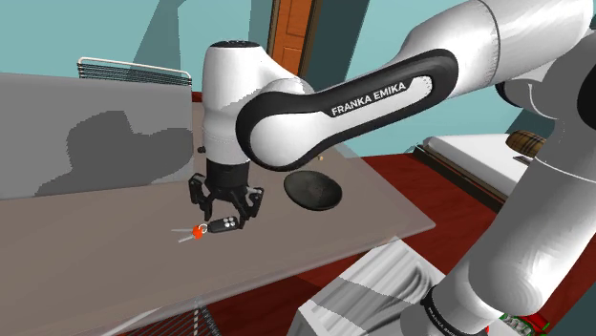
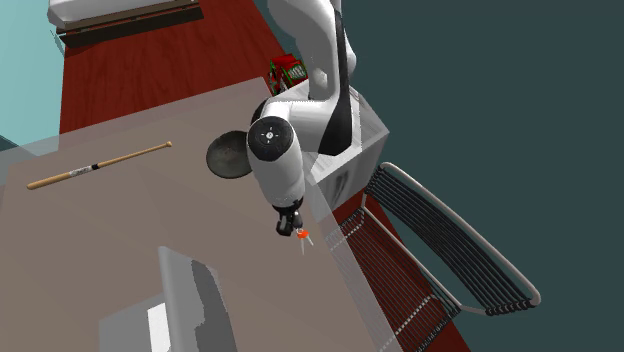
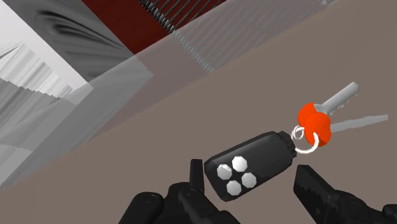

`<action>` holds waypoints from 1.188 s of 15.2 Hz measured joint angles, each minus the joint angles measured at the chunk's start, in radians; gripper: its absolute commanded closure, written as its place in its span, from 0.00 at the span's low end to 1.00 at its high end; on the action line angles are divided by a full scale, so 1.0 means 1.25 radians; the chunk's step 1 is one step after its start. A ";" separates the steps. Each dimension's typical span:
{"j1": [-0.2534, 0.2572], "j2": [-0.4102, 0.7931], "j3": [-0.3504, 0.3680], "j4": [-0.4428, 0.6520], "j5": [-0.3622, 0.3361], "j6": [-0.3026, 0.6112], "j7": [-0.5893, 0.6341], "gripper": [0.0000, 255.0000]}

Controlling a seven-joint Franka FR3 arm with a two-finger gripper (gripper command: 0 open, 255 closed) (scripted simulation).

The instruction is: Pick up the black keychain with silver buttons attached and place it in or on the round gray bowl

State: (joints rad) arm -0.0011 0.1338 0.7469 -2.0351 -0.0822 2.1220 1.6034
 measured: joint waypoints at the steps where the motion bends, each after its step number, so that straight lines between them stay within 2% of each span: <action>1: -0.002 -0.005 0.001 0.008 0.005 -0.011 -0.004 1.00; 12: -0.011 -0.056 0.004 0.079 0.046 -0.119 -0.031 1.00; 18: -0.065 -0.187 -0.050 -0.022 0.137 -0.122 -0.176 1.00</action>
State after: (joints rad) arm -0.0820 -0.1005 0.6842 -2.0623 0.0887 1.9690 1.3838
